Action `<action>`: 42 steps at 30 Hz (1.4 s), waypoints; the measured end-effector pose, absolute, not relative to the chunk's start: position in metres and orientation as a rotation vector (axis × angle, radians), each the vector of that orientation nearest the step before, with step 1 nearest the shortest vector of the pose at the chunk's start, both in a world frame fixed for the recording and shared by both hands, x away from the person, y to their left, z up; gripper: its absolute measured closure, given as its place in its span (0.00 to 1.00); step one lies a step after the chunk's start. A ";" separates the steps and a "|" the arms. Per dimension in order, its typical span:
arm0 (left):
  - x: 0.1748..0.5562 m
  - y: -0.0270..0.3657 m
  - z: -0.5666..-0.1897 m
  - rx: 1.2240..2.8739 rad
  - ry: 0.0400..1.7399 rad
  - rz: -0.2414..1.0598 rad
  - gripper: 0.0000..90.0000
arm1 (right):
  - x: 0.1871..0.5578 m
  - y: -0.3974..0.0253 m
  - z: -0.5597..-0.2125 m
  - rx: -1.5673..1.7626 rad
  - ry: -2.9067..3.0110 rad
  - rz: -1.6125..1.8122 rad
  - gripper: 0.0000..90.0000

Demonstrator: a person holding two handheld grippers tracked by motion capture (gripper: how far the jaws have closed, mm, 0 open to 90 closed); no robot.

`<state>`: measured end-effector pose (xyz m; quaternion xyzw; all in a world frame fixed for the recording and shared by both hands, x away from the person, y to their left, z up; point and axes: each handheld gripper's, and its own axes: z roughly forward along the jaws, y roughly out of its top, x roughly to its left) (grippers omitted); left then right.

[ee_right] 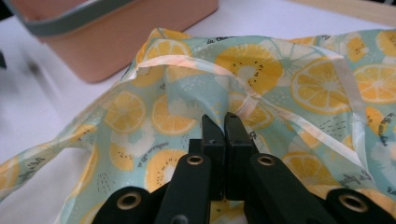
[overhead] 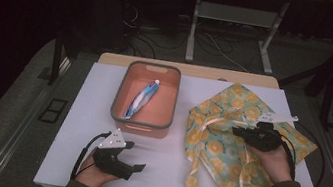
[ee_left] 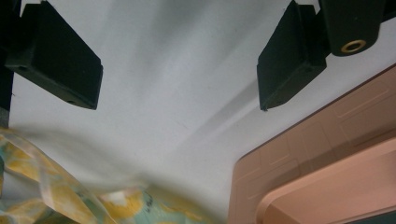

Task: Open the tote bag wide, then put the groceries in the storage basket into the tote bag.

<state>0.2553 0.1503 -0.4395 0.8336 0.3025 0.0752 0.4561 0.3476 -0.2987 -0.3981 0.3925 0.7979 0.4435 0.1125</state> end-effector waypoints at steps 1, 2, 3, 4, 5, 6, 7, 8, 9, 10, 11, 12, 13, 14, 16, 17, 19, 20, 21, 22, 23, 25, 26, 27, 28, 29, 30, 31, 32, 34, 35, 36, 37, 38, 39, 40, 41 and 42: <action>0.255 0.150 -0.440 2.056 0.746 0.185 0.14 | 0.349 -0.299 -0.397 1.155 2.334 1.309 0.99; 0.255 0.150 -0.440 2.057 0.744 0.184 0.14 | 0.350 -0.300 -0.397 1.153 2.326 1.317 0.99; 0.255 0.150 -0.440 2.057 0.744 0.184 0.14 | 0.350 -0.300 -0.397 1.154 2.321 1.320 0.99; 0.255 0.150 -0.439 2.059 0.740 0.182 0.14 | 0.350 -0.300 -0.397 1.152 2.324 1.316 0.99; 0.255 0.150 -0.439 2.062 0.731 0.181 0.13 | 0.349 -0.301 -0.398 1.155 2.329 1.312 0.99; 0.255 0.150 -0.439 2.062 0.731 0.181 0.13 | 0.349 -0.301 -0.399 1.155 2.330 1.312 0.99; 0.255 0.150 -0.437 2.068 0.721 0.185 0.13 | 0.349 -0.301 -0.400 1.152 2.335 1.308 0.99; 0.254 0.150 -0.437 2.068 0.720 0.182 0.12 | 0.348 -0.301 -0.400 1.153 2.339 1.303 0.99; 0.254 0.150 -0.437 2.068 0.720 0.182 0.12 | 0.348 -0.301 -0.400 1.152 2.341 1.301 0.99; 0.253 0.151 -0.435 2.070 0.712 0.177 0.12 | 0.349 -0.301 -0.401 1.153 2.339 1.304 0.99; 0.253 0.151 -0.435 2.070 0.712 0.177 0.12 | 0.349 -0.301 -0.401 1.153 2.340 1.303 0.99; 0.253 0.151 -0.433 2.068 0.707 0.160 0.12 | 0.349 -0.301 -0.400 1.151 2.340 1.302 0.99; 0.253 0.151 -0.433 2.068 0.707 0.160 0.12 | 0.349 -0.301 -0.400 1.150 2.340 1.302 0.99; 0.252 0.151 -0.430 2.073 0.697 0.149 0.12 | 0.348 -0.302 -0.400 1.149 2.338 1.301 0.99; 0.252 0.150 -0.426 2.079 0.683 0.117 0.12 | 0.348 -0.303 -0.401 1.153 2.333 1.305 0.99; 0.252 0.150 -0.426 2.079 0.683 0.117 0.12 | 0.348 -0.304 -0.401 1.154 2.334 1.304 0.99; 0.249 0.148 -0.416 2.079 0.653 0.073 0.12 | 0.348 -0.305 -0.401 1.155 2.334 1.306 0.99; 0.249 0.146 -0.412 2.080 0.646 0.066 0.12 | 0.349 -0.305 -0.401 1.158 2.333 1.308 0.99; 0.249 0.146 -0.412 2.080 0.646 0.066 0.12 | 0.349 -0.305 -0.401 1.158 2.333 1.308 0.99; 0.248 0.145 -0.408 2.078 0.633 0.054 0.12 | 0.349 -0.305 -0.401 1.157 2.334 1.307 0.99; 0.248 0.144 -0.404 2.075 0.622 0.039 0.11 | 0.349 -0.305 -0.401 1.157 2.335 1.307 0.99; 0.249 0.142 -0.395 2.059 0.604 0.031 0.11 | 0.349 -0.305 -0.402 1.155 2.337 1.304 0.99; 0.251 0.141 -0.391 2.052 0.597 0.030 0.11 | 0.348 -0.306 -0.402 1.156 2.337 1.304 0.99; 0.254 0.140 -0.384 2.040 0.599 0.048 0.10 | 0.348 -0.306 -0.402 1.157 2.337 1.305 0.99; 0.257 0.140 -0.381 2.038 0.595 0.051 0.09 | 0.348 -0.306 -0.402 1.158 2.336 1.307 0.99; 0.259 0.140 -0.378 2.032 0.598 0.061 0.09 | 0.348 -0.305 -0.402 1.157 2.338 1.309 0.99; 0.262 0.139 -0.375 2.031 0.601 0.073 0.07 | 0.348 -0.305 -0.402 1.152 2.341 1.306 0.99; 0.262 0.139 -0.375 2.031 0.601 0.073 0.06 | 0.348 -0.305 -0.402 1.152 2.341 1.306 0.99; 0.265 0.138 -0.372 2.028 0.601 0.084 0.06 | 0.349 -0.305 -0.403 1.155 2.342 1.307 0.99; 0.271 0.137 -0.367 2.019 0.613 0.101 0.04 | 0.349 -0.305 -0.403 1.157 2.342 1.315 0.99; 0.275 0.136 -0.365 2.019 0.617 0.109 0.02 | 0.349 -0.305 -0.403 1.158 2.344 1.317 0.99; 0.279 0.135 -0.363 2.016 0.621 0.119 0.02 | 0.349 -0.305 -0.403 1.157 2.345 1.314 0.99; 0.287 0.134 -0.359 2.014 0.629 0.131 0.00 | 0.349 -0.304 -0.403 1.156 2.345 1.315 0.99; 0.287 0.134 -0.359 2.014 0.629 0.131 0.00 | 0.349 -0.304 -0.403 1.156 2.345 1.315 0.99; 0.292 0.133 -0.357 2.009 0.636 0.134 0.00 | 0.349 -0.304 -0.403 1.155 2.343 1.316 0.99; 0.296 0.133 -0.355 2.008 0.641 0.137 0.00 | 0.349 -0.304 -0.403 1.158 2.344 1.316 0.99; 0.301 0.132 -0.353 2.006 0.648 0.141 0.00 | 0.349 -0.304 -0.403 1.155 2.343 1.317 0.99; 0.306 0.131 -0.352 2.005 0.657 0.145 0.00 | 0.349 -0.304 -0.403 1.155 2.343 1.317 0.99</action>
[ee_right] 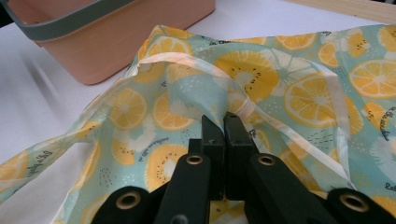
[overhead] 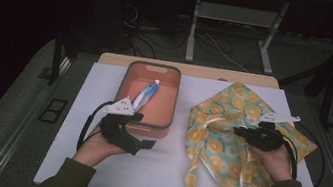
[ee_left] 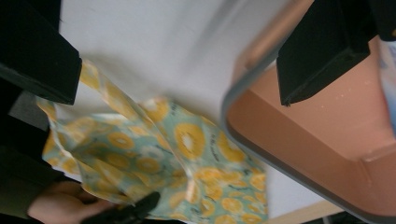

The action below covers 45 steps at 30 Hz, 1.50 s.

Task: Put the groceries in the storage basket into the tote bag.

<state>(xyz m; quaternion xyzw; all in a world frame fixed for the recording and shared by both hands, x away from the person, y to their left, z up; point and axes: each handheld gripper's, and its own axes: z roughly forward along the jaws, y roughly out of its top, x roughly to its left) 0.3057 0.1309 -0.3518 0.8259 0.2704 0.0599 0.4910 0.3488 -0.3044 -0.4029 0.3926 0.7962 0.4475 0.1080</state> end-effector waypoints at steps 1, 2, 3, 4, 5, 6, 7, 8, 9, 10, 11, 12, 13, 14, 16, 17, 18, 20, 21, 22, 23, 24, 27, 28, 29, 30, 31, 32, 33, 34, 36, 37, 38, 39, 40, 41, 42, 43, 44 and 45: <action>0.315 0.129 -0.348 2.003 0.675 0.162 0.00 | 0.349 -0.305 -0.403 1.155 2.341 1.319 0.99; 0.315 0.129 -0.348 2.003 0.675 0.162 0.00 | 0.349 -0.305 -0.403 1.155 2.341 1.319 0.99; 0.320 0.128 -0.347 2.002 0.682 0.166 0.00 | 0.349 -0.305 -0.402 1.155 2.340 1.323 0.99; 0.324 0.127 -0.345 2.002 0.691 0.170 0.00 | 0.349 -0.305 -0.402 1.155 2.340 1.323 0.99; 0.329 0.127 -0.343 2.003 0.693 0.173 0.00 | 0.349 -0.306 -0.402 1.153 2.337 1.325 0.99; 0.334 0.125 -0.342 2.002 0.697 0.176 0.00 | 0.349 -0.306 -0.402 1.157 2.336 1.325 0.99; 0.338 0.124 -0.341 2.004 0.699 0.183 0.00 | 0.349 -0.306 -0.402 1.157 2.336 1.325 0.99; 0.343 0.123 -0.339 2.010 0.701 0.191 0.00 | 0.348 -0.306 -0.402 1.158 2.336 1.325 0.99; 0.352 0.120 -0.336 2.008 0.709 0.205 0.00 | 0.348 -0.306 -0.402 1.157 2.337 1.326 0.99; 0.352 0.120 -0.336 2.008 0.709 0.205 0.00 | 0.348 -0.306 -0.402 1.156 2.336 1.327 0.99; 0.356 0.119 -0.335 2.011 0.713 0.218 0.00 | 0.348 -0.306 -0.402 1.156 2.336 1.327 0.99; 0.361 0.118 -0.334 2.008 0.720 0.228 0.00 | 0.348 -0.306 -0.401 1.156 2.336 1.327 0.99; 0.366 0.118 -0.333 2.002 0.727 0.237 0.01 | 0.348 -0.306 -0.401 1.154 2.336 1.326 0.99; 0.371 0.118 -0.333 2.003 0.733 0.250 0.02 | 0.348 -0.306 -0.401 1.155 2.336 1.326 0.99; 0.381 0.117 -0.333 2.008 0.747 0.270 0.04 | 0.348 -0.306 -0.401 1.155 2.335 1.325 0.99; 0.387 0.117 -0.334 2.007 0.759 0.282 0.06 | 0.348 -0.306 -0.401 1.154 2.335 1.325 0.99; 0.392 0.117 -0.335 2.008 0.773 0.291 0.08 | 0.348 -0.306 -0.401 1.152 2.335 1.326 0.99; 0.402 0.115 -0.337 2.013 0.799 0.316 0.11 | 0.348 -0.307 -0.401 1.153 2.335 1.326 0.99; 0.407 0.115 -0.339 2.016 0.814 0.326 0.14 | 0.348 -0.307 -0.401 1.152 2.335 1.327 0.99; 0.412 0.115 -0.341 2.014 0.830 0.333 0.15 | 0.348 -0.307 -0.401 1.151 2.335 1.328 0.99; 0.421 0.114 -0.346 2.021 0.868 0.358 0.16 | 0.348 -0.307 -0.401 1.149 2.334 1.329 0.99; 0.425 0.114 -0.349 2.022 0.884 0.360 0.16 | 0.348 -0.307 -0.401 1.148 2.334 1.331 0.99; 0.436 0.112 -0.358 2.042 0.927 0.388 0.17 | 0.348 -0.308 -0.401 1.146 2.334 1.333 0.99; 0.436 0.112 -0.358 2.042 0.927 0.388 0.17 | 0.348 -0.308 -0.401 1.146 2.335 1.335 0.99; 0.439 0.111 -0.361 2.054 0.937 0.391 0.17 | 0.348 -0.308 -0.401 1.148 2.335 1.336 0.99; 0.442 0.110 -0.364 2.060 0.955 0.392 0.17 | 0.348 -0.308 -0.401 1.146 2.336 1.337 0.99; 0.445 0.109 -0.367 2.070 0.967 0.397 0.17 | 0.348 -0.308 -0.401 1.143 2.336 1.337 0.99; 0.448 0.108 -0.370 2.076 0.978 0.404 0.17 | 0.348 -0.308 -0.401 1.142 2.337 1.338 0.99; 0.451 0.108 -0.373 2.081 0.996 0.406 0.17 | 0.348 -0.308 -0.401 1.140 2.339 1.339 0.99; 0.454 0.108 -0.377 2.084 1.008 0.405 0.16 | 0.348 -0.307 -0.402 1.143 2.341 1.337 0.99; 0.459 0.109 -0.384 2.103 1.034 0.411 0.16 | 0.347 -0.307 -0.402 1.141 2.345 1.337 0.99; 0.461 0.109 -0.388 2.114 1.047 0.419 0.15 | 0.347 -0.307 -0.402 1.141 2.345 1.337 0.99; 0.464 0.109 -0.391 2.129 1.060 0.435 0.15 | 0.347 -0.306 -0.402 1.140 2.348 1.337 0.99; 0.465 0.110 -0.395 2.136 1.073 0.438 0.15 | 0.347 -0.307 -0.402 1.138 2.348 1.338 0.99; 0.467 0.111 -0.398 2.141 1.087 0.428 0.15 | 0.347 -0.307 -0.402 1.139 2.350 1.337 0.99; 0.469 0.111 -0.401 2.151 1.110 0.418 0.14 | 0.348 -0.307 -0.403 1.139 2.348 1.338 0.99; 0.470 0.109 -0.404 2.178 1.119 0.434 0.14 | 0.348 -0.307 -0.403 1.139 2.349 1.338 0.99; 0.470 0.109 -0.404 2.178 1.119 0.434 0.15 | 0.348 -0.307 -0.403 1.141 2.349 1.339 0.99; 0.470 0.108 -0.405 2.186 1.113 0.442 0.15 | 0.348 -0.307 -0.403 1.141 2.349 1.339 0.99; 0.471 0.107 -0.406 2.198 1.118 0.434 0.15 | 0.348 -0.307 -0.403 1.140 2.349 1.339 0.99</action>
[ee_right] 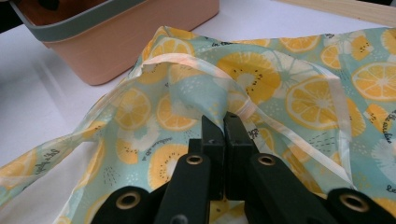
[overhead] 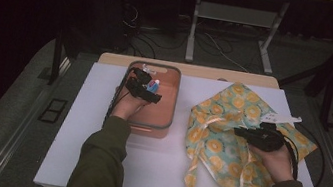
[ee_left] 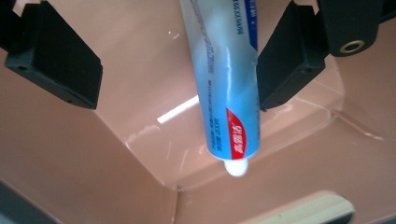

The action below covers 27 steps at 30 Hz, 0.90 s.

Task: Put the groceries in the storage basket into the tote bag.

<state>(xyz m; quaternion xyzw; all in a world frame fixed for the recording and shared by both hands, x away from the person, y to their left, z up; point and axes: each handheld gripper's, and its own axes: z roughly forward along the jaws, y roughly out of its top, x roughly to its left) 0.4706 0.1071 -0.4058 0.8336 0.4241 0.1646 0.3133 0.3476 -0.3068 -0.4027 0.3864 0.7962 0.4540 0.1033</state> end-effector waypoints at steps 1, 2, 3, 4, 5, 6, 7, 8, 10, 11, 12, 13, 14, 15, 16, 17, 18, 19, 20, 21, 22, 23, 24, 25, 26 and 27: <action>0.471 0.107 -0.407 2.221 1.121 0.443 0.15 | 0.347 -0.307 -0.403 1.139 2.350 1.339 0.99; 0.472 0.106 -0.408 2.232 1.129 0.453 0.15 | 0.347 -0.306 -0.403 1.138 2.350 1.339 0.99; 0.472 0.105 -0.409 2.239 1.129 0.451 0.15 | 0.347 -0.306 -0.403 1.137 2.349 1.340 0.99; 0.472 0.105 -0.409 2.238 1.132 0.450 0.15 | 0.347 -0.306 -0.403 1.136 2.351 1.339 0.99; 0.473 0.105 -0.409 2.237 1.132 0.448 0.15 | 0.347 -0.306 -0.403 1.135 2.350 1.339 0.99; 0.473 0.104 -0.410 2.244 1.128 0.451 0.15 | 0.347 -0.306 -0.403 1.134 2.351 1.340 0.99; 0.473 0.104 -0.411 2.249 1.126 0.458 0.15 | 0.347 -0.306 -0.403 1.133 2.351 1.340 0.99; 0.473 0.104 -0.411 2.249 1.126 0.458 0.15 | 0.347 -0.306 -0.403 1.132 2.351 1.341 0.99; 0.473 0.104 -0.411 2.243 1.131 0.456 0.15 | 0.347 -0.306 -0.402 1.131 2.349 1.343 0.99; 0.474 0.103 -0.412 2.246 1.133 0.459 0.15 | 0.347 -0.306 -0.402 1.131 2.349 1.343 0.99; 0.474 0.101 -0.413 2.265 1.129 0.467 0.15 | 0.347 -0.306 -0.403 1.132 2.349 1.343 0.99; 0.474 0.101 -0.413 2.265 1.129 0.467 0.15 | 0.347 -0.306 -0.403 1.132 2.349 1.343 0.99; 0.474 0.100 -0.416 2.286 1.125 0.440 0.16 | 0.347 -0.306 -0.403 1.130 2.351 1.343 0.99; 0.474 0.100 -0.416 2.286 1.125 0.440 0.16 | 0.347 -0.306 -0.403 1.130 2.351 1.343 0.99; 0.474 0.100 -0.418 2.295 1.124 0.405 0.18 | 0.347 -0.306 -0.403 1.130 2.352 1.342 0.99; 0.474 0.100 -0.420 2.301 1.132 0.363 0.18 | 0.347 -0.306 -0.403 1.130 2.352 1.342 0.99; 0.475 0.100 -0.422 2.311 1.133 0.338 0.21 | 0.347 -0.306 -0.403 1.129 2.352 1.343 0.99; 0.475 0.102 -0.421 2.294 1.141 0.322 0.23 | 0.347 -0.306 -0.403 1.129 2.352 1.343 0.99; 0.475 0.102 -0.421 2.294 1.141 0.322 0.25 | 0.347 -0.306 -0.402 1.128 2.352 1.345 0.99; 0.475 0.102 -0.421 2.291 1.149 0.313 0.27 | 0.347 -0.306 -0.403 1.129 2.351 1.345 0.99; 0.475 0.103 -0.421 2.297 1.145 0.314 0.30 | 0.347 -0.306 -0.403 1.128 2.352 1.345 0.99; 0.474 0.102 -0.421 2.308 1.141 0.314 0.33 | 0.347 -0.306 -0.403 1.128 2.352 1.344 0.99; 0.474 0.102 -0.421 2.308 1.141 0.314 0.35 | 0.347 -0.306 -0.403 1.128 2.352 1.345 0.98; 0.474 0.102 -0.422 2.309 1.142 0.309 0.37 | 0.347 -0.306 -0.403 1.126 2.352 1.345 0.98; 0.474 0.102 -0.422 2.311 1.144 0.307 0.37 | 0.347 -0.306 -0.403 1.126 2.352 1.345 0.98; 0.474 0.102 -0.422 2.316 1.168 0.310 0.45 | 0.347 -0.306 -0.403 1.124 2.353 1.345 0.98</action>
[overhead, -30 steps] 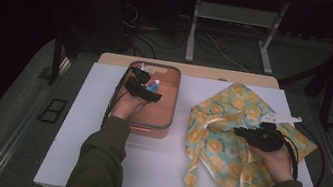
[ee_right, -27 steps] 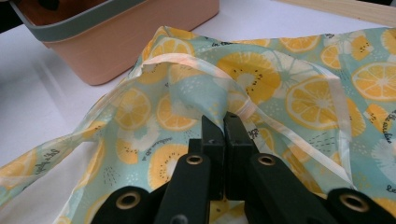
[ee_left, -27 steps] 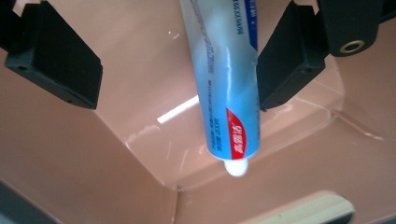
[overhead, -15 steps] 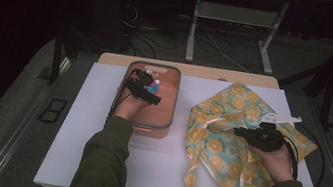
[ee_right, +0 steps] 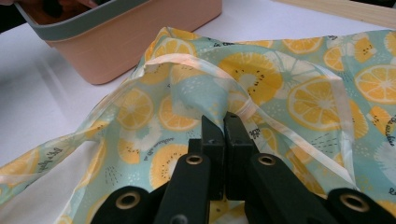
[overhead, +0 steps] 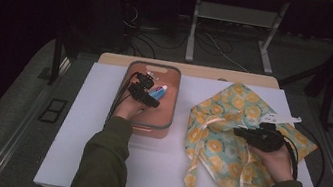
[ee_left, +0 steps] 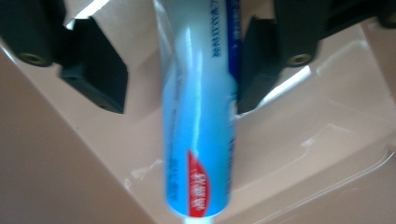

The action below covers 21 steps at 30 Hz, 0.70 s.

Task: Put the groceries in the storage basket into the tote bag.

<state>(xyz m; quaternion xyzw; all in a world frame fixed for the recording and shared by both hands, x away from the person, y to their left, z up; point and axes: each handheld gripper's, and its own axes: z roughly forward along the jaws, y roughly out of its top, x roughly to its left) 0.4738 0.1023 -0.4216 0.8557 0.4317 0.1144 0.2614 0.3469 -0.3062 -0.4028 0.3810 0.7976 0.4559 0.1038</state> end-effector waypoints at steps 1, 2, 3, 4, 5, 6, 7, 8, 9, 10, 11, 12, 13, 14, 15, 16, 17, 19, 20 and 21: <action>0.474 0.103 -0.422 2.324 1.178 0.300 0.48 | 0.347 -0.306 -0.403 1.123 2.353 1.342 0.98; 0.473 0.103 -0.423 2.337 1.179 0.294 0.50 | 0.347 -0.307 -0.403 1.123 2.353 1.341 0.98; 0.473 0.101 -0.424 2.360 1.181 0.307 0.54 | 0.347 -0.306 -0.403 1.124 2.353 1.341 0.98; 0.473 0.101 -0.424 2.360 1.181 0.307 0.57 | 0.347 -0.306 -0.403 1.124 2.353 1.341 0.98; 0.473 0.101 -0.424 2.361 1.180 0.304 0.59 | 0.347 -0.306 -0.403 1.125 2.352 1.342 0.98; 0.473 0.100 -0.423 2.360 1.187 0.297 0.60 | 0.347 -0.306 -0.403 1.124 2.352 1.342 0.98; 0.472 0.100 -0.423 2.361 1.184 0.292 0.60 | 0.347 -0.306 -0.403 1.124 2.352 1.342 0.98; 0.472 0.100 -0.423 2.356 1.188 0.276 0.62 | 0.347 -0.306 -0.403 1.124 2.352 1.343 0.98; 0.472 0.101 -0.421 2.342 1.187 0.259 0.74 | 0.347 -0.306 -0.403 1.122 2.351 1.344 0.98; 0.472 0.101 -0.420 2.333 1.179 0.234 0.78 | 0.347 -0.306 -0.403 1.123 2.351 1.343 0.99; 0.471 0.100 -0.421 2.347 1.168 0.235 0.79 | 0.347 -0.306 -0.403 1.123 2.351 1.343 0.98; 0.471 0.099 -0.420 2.350 1.169 0.235 0.80 | 0.347 -0.306 -0.403 1.124 2.351 1.343 0.99; 0.471 0.099 -0.419 2.347 1.168 0.229 0.81 | 0.347 -0.307 -0.403 1.122 2.350 1.342 0.99; 0.472 0.100 -0.418 2.342 1.176 0.201 0.81 | 0.347 -0.307 -0.403 1.123 2.347 1.344 0.98; 0.472 0.100 -0.418 2.342 1.176 0.201 0.82 | 0.347 -0.307 -0.402 1.122 2.347 1.345 0.98; 0.473 0.100 -0.416 2.350 1.179 0.201 0.82 | 0.347 -0.307 -0.402 1.122 2.347 1.345 0.98; 0.473 0.099 -0.415 2.354 1.177 0.217 0.82 | 0.347 -0.307 -0.402 1.124 2.346 1.347 0.99; 0.474 0.101 -0.410 2.336 1.173 0.218 0.82 | 0.347 -0.308 -0.402 1.125 2.344 1.350 0.98; 0.474 0.102 -0.402 2.310 1.157 0.224 0.82 | 0.347 -0.308 -0.402 1.129 2.344 1.351 0.98; 0.474 0.102 -0.402 2.310 1.157 0.224 0.82 | 0.347 -0.308 -0.402 1.129 2.344 1.351 0.98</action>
